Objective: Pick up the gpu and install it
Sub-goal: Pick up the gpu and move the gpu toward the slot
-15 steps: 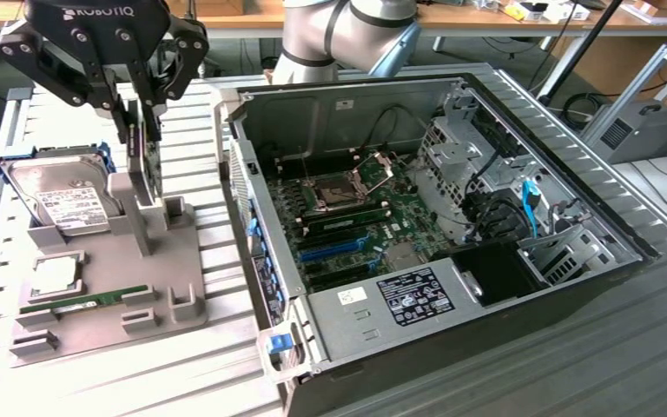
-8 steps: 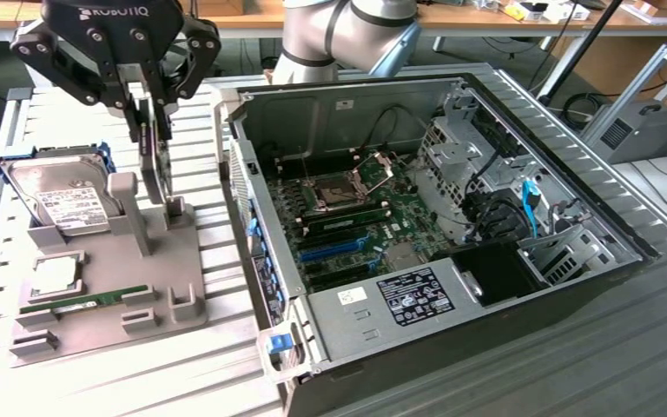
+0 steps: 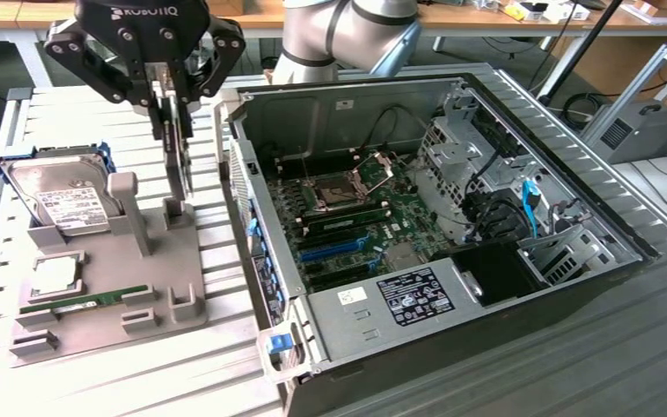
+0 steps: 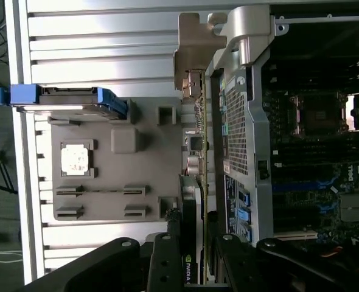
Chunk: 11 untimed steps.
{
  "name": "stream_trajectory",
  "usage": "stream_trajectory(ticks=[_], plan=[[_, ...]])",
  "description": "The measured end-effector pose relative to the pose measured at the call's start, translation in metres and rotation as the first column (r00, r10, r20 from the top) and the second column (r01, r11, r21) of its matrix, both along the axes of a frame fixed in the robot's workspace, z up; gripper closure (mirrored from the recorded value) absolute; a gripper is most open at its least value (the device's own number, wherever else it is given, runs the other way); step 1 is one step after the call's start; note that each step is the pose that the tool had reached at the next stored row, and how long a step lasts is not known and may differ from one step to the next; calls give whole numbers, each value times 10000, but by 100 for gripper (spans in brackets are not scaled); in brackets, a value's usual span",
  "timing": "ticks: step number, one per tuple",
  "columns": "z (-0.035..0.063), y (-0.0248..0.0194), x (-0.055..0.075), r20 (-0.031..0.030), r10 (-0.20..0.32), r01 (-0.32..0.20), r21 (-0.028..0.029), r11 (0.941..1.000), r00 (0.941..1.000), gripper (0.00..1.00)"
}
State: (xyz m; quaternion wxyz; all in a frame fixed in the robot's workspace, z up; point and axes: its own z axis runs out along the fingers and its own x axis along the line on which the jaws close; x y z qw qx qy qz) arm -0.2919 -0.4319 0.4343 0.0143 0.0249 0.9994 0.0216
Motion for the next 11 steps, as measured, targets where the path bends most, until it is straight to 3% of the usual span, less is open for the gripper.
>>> stream_trajectory(ticks=[11], plan=[[0,2,332,0,0,0,0,10000,10000,73]])
